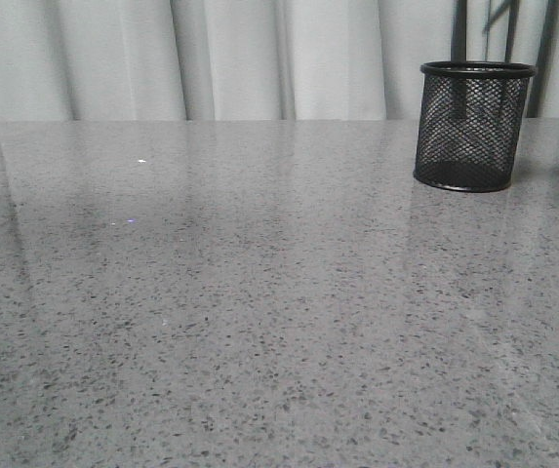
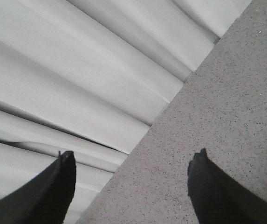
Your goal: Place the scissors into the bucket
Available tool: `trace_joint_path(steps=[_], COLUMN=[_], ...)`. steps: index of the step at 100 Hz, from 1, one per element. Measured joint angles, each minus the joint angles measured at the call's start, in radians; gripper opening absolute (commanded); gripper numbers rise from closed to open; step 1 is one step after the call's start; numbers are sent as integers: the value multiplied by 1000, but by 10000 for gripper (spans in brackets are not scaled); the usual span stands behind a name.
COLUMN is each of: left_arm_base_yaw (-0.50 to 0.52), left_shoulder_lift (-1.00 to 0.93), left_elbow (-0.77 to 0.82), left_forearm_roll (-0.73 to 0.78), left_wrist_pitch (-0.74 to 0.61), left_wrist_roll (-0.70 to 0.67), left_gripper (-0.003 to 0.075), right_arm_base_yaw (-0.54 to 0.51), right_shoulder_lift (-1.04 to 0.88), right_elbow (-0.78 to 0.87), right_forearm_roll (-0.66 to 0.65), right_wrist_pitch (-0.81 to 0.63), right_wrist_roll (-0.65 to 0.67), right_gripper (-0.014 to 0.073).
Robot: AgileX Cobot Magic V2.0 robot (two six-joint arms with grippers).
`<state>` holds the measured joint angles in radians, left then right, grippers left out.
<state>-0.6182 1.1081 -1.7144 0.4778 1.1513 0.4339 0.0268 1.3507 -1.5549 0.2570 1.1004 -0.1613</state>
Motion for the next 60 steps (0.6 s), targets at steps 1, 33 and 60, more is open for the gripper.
trace_joint_path(steps=[1, 33, 60], left_arm_base_yaw=[0, 0, 0], left_shoulder_lift=[0, 0, 0], left_elbow=[0, 0, 0], left_forearm_roll=[0, -2, -2], left_wrist_pitch=[0, 0, 0], left_wrist_roll=[0, 0, 0], left_gripper=[472, 472, 472], right_arm_base_yaw=[0, 0, 2], right_shoulder_lift=[6, 205, 290], right_elbow=[-5, -130, -166], right_forearm_roll=[-3, -19, -20], right_wrist_pitch=[4, 52, 74], right_wrist_roll=[2, 8, -6], right_gripper=[-44, -45, -43])
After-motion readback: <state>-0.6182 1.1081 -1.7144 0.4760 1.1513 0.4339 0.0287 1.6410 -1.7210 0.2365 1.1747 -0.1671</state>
